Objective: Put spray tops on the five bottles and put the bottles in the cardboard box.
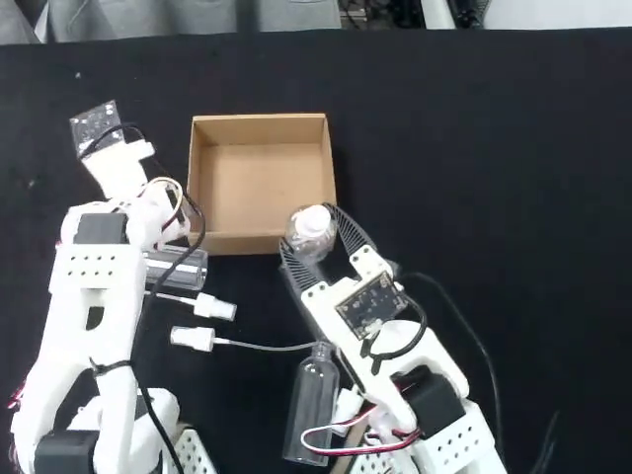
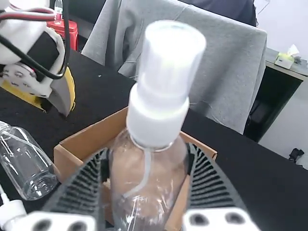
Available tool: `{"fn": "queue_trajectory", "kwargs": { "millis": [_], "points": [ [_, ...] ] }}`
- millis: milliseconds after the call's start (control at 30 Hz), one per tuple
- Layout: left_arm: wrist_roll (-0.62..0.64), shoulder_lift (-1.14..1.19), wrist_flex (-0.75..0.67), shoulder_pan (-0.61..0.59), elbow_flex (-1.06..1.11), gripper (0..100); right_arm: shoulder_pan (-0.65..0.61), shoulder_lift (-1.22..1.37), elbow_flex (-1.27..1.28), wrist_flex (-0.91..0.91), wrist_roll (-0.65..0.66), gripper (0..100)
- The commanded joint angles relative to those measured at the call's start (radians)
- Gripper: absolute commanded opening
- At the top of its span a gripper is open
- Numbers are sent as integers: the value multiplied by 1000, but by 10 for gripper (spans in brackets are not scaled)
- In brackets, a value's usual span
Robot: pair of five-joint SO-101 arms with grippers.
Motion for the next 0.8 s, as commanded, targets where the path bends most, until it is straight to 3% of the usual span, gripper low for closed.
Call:
{"fn": "queue_trajectory", "kwargs": {
  "millis": [0, 500, 667, 767],
  "points": [
    [14, -78, -18, -25, -7, 113, 28, -102, -10, -55, -6, 64],
    [6, -477, -12, -25, 104, 112, 25, -102, 12, -48, -8, 64],
    [5, -618, -14, -41, 211, 112, 26, -102, 7, -49, -144, 66],
    [5, -707, -58, -39, 312, 112, 31, -102, 2, -55, -160, 64]
  ]
}}
